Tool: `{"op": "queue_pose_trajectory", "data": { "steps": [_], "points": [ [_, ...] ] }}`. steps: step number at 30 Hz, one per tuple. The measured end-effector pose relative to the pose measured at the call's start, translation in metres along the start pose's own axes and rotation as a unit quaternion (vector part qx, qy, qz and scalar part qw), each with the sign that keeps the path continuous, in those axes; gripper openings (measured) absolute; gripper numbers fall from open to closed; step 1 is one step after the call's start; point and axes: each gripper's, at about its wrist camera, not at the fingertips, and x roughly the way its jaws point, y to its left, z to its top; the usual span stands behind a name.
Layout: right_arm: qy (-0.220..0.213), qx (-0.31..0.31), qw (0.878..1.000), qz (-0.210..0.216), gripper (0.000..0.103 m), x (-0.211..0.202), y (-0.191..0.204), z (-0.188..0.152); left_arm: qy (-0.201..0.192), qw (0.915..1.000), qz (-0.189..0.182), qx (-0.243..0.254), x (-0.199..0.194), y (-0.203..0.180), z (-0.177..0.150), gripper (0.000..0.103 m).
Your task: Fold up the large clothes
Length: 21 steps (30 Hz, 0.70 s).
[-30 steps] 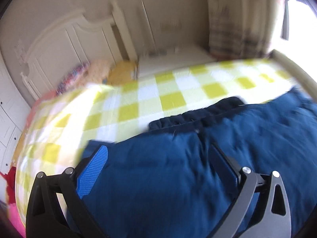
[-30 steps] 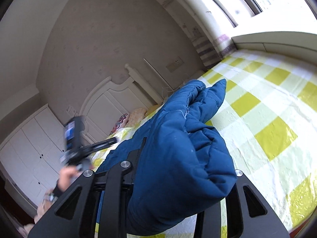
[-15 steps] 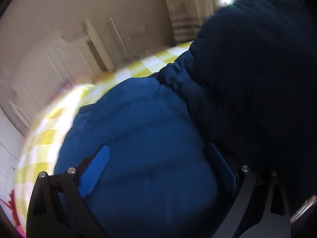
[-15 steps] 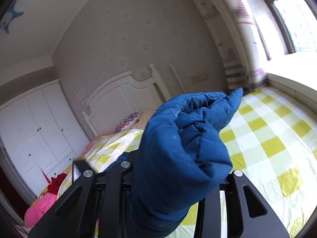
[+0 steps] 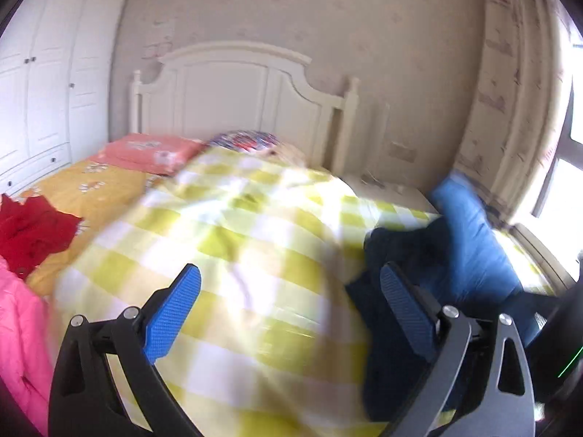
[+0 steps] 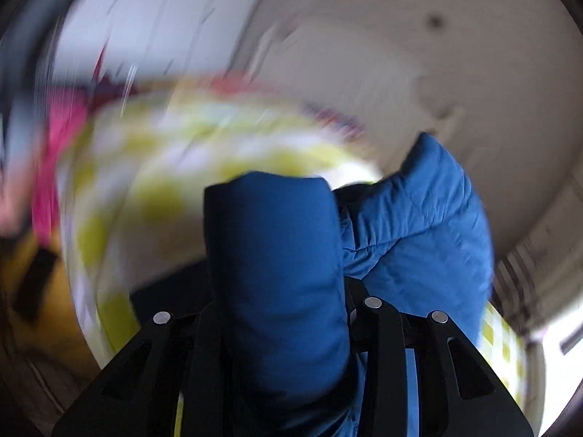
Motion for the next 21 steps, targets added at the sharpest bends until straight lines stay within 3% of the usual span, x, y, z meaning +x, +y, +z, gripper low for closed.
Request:
{"op": "queue_pose_trajectory", "data": {
  "steps": [2,3,8,11,12,13,16,20,21],
  "points": [
    [-0.009,-0.109,0.991,-0.074,0.039,0.021,0.049,-0.013,0.002,1.0,-0.003,0.008,-0.002,0.001,0.002,0.099],
    [-0.014,-0.132,0.987,-0.093,0.039,0.025,0.059,-0.015,0.006,0.9998,-0.011,0.017,0.001,-0.003,0.003,0.099],
    [-0.02,-0.122,0.989,-0.082,0.039,0.023,0.054,-0.014,0.017,0.9923,-0.086,0.087,0.034,-0.061,0.037,0.1],
    [-0.024,-0.132,0.987,-0.094,0.04,0.028,0.053,-0.015,0.035,0.9761,-0.158,0.146,0.066,-0.123,0.066,0.1],
    [-0.026,-0.132,0.987,-0.093,0.04,0.028,0.052,-0.014,0.056,0.9659,-0.194,0.163,0.084,-0.15,0.076,0.1],
    [-0.027,-0.131,0.987,-0.091,0.04,0.029,0.05,-0.016,0.069,0.961,-0.207,0.169,0.096,-0.168,0.078,0.1],
    [-0.037,-0.14,0.985,-0.092,0.043,0.023,0.052,-0.019,0.107,0.9526,-0.204,0.199,0.147,-0.214,0.077,0.1],
    [-0.048,-0.139,0.986,-0.076,0.049,0.016,0.051,-0.023,0.166,0.9496,-0.131,0.231,0.231,-0.226,0.035,0.101],
    [-0.048,-0.146,0.986,-0.065,0.05,0.012,0.05,-0.025,0.19,0.9484,-0.171,0.187,0.253,-0.208,0.022,0.101]
  ]
}}
